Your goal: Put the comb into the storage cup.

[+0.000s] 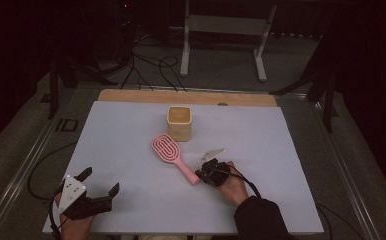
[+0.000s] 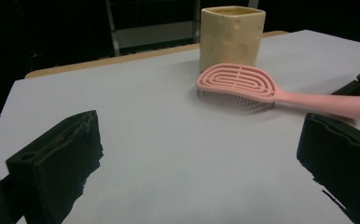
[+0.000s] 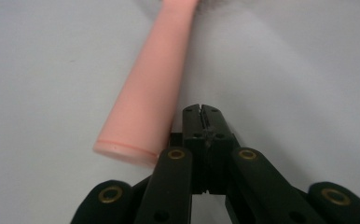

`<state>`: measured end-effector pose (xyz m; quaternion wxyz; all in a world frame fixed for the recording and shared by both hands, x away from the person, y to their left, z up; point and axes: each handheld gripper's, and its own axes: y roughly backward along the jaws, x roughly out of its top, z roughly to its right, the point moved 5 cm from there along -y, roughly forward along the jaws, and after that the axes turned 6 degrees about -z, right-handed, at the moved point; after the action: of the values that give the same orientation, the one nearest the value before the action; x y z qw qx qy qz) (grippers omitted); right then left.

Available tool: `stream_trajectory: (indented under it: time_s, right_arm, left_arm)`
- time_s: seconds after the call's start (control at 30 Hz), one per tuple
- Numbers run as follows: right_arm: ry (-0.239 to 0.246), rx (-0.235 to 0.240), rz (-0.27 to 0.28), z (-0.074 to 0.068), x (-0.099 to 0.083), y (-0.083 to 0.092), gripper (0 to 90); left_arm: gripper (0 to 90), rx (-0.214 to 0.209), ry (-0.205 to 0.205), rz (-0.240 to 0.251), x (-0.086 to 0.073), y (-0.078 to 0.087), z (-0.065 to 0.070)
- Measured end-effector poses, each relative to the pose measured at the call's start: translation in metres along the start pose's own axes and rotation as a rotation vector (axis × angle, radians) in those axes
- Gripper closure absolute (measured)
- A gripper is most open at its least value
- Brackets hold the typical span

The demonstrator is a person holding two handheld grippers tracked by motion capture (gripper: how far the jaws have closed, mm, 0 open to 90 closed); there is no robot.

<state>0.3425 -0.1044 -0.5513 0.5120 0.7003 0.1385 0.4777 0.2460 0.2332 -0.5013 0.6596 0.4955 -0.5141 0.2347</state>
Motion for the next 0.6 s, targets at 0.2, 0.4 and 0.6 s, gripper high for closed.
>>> stream_trajectory:
  time_s: [0.2,0.4,0.6]
  right_arm:
    - [0.060,0.006,-0.008,-0.017,0.002,-0.001,89.7]
    - [0.096,0.031,-0.004,-0.032,0.005,-0.003,89.7]
    - [0.125,0.069,0.001,-0.048,0.008,-0.006,89.6]
  left_arm:
    - [0.6,0.000,0.001,0.002,0.000,0.000,0.000]
    - [0.7,0.000,0.000,-0.001,0.000,0.000,0.000]
    - [0.7,0.001,0.000,-0.001,0.000,0.000,0.000]
